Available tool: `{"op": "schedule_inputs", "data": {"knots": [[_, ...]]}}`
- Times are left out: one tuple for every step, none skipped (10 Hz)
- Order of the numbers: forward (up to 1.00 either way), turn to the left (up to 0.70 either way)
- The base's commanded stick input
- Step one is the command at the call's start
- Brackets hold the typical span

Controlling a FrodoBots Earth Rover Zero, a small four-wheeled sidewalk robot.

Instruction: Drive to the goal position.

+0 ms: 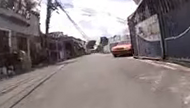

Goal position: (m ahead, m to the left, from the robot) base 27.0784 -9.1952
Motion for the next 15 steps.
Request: {"op": "schedule_inputs", "data": {"knots": [[1.0,0.0],[1.0,0.0],[1.0,0.0],[1.0,0.0],[1.0,0.0],[1.0,0.0],[1.0,0.0],[1.0,0.0],[1.0,0.0],[1.0,0.0],[1.0,0.0],[1.0,0.0],[1.0,0.0],[1.0,0.0],[1.0,0.0]]}}
